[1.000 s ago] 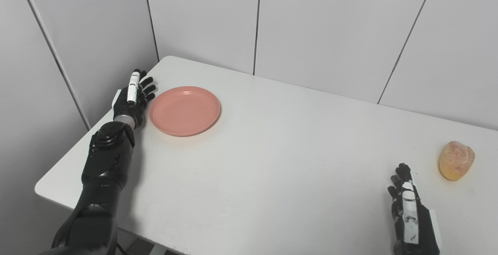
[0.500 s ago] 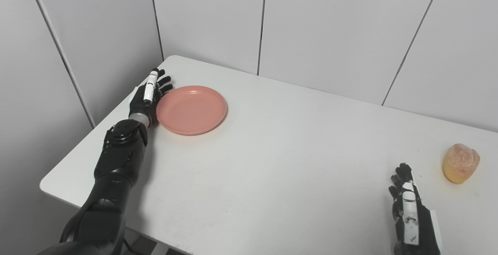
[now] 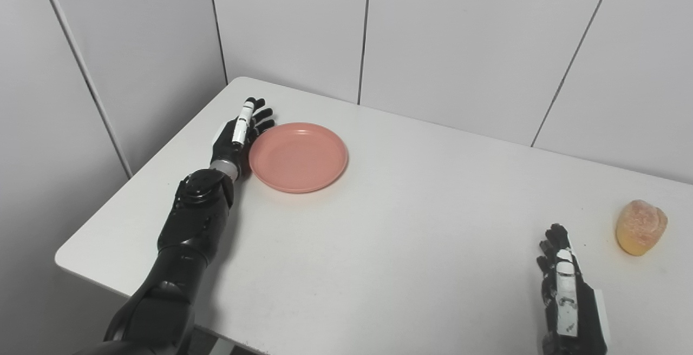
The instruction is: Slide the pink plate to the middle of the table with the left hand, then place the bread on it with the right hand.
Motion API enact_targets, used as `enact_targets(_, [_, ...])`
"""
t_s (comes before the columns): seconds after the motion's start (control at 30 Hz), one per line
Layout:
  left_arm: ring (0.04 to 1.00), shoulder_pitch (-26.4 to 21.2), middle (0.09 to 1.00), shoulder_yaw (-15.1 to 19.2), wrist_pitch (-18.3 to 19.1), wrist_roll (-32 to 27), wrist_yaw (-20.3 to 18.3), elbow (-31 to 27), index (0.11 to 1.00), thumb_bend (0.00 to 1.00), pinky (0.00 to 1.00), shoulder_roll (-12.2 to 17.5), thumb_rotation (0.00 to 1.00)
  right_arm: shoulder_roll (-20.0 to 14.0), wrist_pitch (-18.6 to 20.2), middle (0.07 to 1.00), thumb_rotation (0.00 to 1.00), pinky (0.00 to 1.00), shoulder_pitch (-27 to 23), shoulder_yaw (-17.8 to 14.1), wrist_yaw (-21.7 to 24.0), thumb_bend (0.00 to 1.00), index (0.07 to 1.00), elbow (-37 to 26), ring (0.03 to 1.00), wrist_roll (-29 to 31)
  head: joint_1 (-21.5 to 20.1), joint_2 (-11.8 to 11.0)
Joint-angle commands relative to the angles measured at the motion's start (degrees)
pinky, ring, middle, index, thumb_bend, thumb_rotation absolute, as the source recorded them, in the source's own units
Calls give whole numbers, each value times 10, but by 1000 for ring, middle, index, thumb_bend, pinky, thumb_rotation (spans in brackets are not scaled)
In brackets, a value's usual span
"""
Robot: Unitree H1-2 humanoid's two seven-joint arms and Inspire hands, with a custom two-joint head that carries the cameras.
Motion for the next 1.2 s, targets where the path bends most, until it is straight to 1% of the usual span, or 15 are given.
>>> enact_targets(0.0, [863, 1, 874, -29, 45, -2, -38, -8, 871, 363, 871, -37, 1000, 7, 0, 960, 1000, 992, -11, 3, 1, 122, 937, -15, 970, 0, -1, 1])
enact_targets(0.17, [863, 16, 874, -46, 60, 3, -47, -45, 870, 363, 866, -53, 1000, 5, 3, 962, 1000, 991, -11, 8, 0, 106, 939, -16, 973, -8, -6, 5])
enact_targets(0.23, [857, 20, 867, -51, 69, 5, -45, -60, 864, 359, 853, -59, 1000, 4, 3, 966, 1000, 998, -12, 8, 1, 100, 944, -15, 978, -6, -8, 6])
enact_targets(0.4, [854, 31, 862, -65, 94, 9, -44, -98, 851, 358, 859, -76, 1000, 6, 6, 968, 1000, 995, -14, 11, 0, 105, 946, -16, 975, -9, -17, 12])
enact_targets(0.5, [861, 37, 865, -74, 106, 14, -40, -120, 848, 356, 859, -86, 1000, 9, 18, 968, 1000, 999, -13, 12, -3, 115, 946, -22, 976, -9, -25, 17])
enact_targets(0.57, [869, 43, 869, -80, 114, 20, -34, -136, 851, 349, 860, -95, 1000, 11, 23, 968, 1000, 999, -14, 13, -4, 118, 946, -24, 978, -9, -30, 19])
enact_targets(0.67, [881, 51, 882, -98, 126, 37, -30, -158, 866, 338, 869, -105, 1000, 12, 13, 966, 1000, 995, -15, 14, -5, 123, 944, -17, 977, -12, -38, 24])
enact_targets(0.83, [895, 66, 897, -120, 147, 48, -33, -198, 890, 337, 892, -123, 1000, 17, 26, 966, 1000, 990, -16, 18, -11, 139, 941, -23, 975, -23, -48, 30])
enact_targets(0.97, [903, 72, 905, -131, 154, 51, -36, -214, 902, 324, 909, -136, 1000, 18, 24, 969, 1000, 986, -16, 19, -12, 132, 945, -20, 979, -30, -57, 36])
enact_targets(1.17, [903, 78, 906, -152, 146, 60, -38, -224, 904, 315, 906, -157, 1000, 26, 25, 966, 1000, 985, -18, 17, -13, 146, 939, -22, 975, -22, -72, 46])
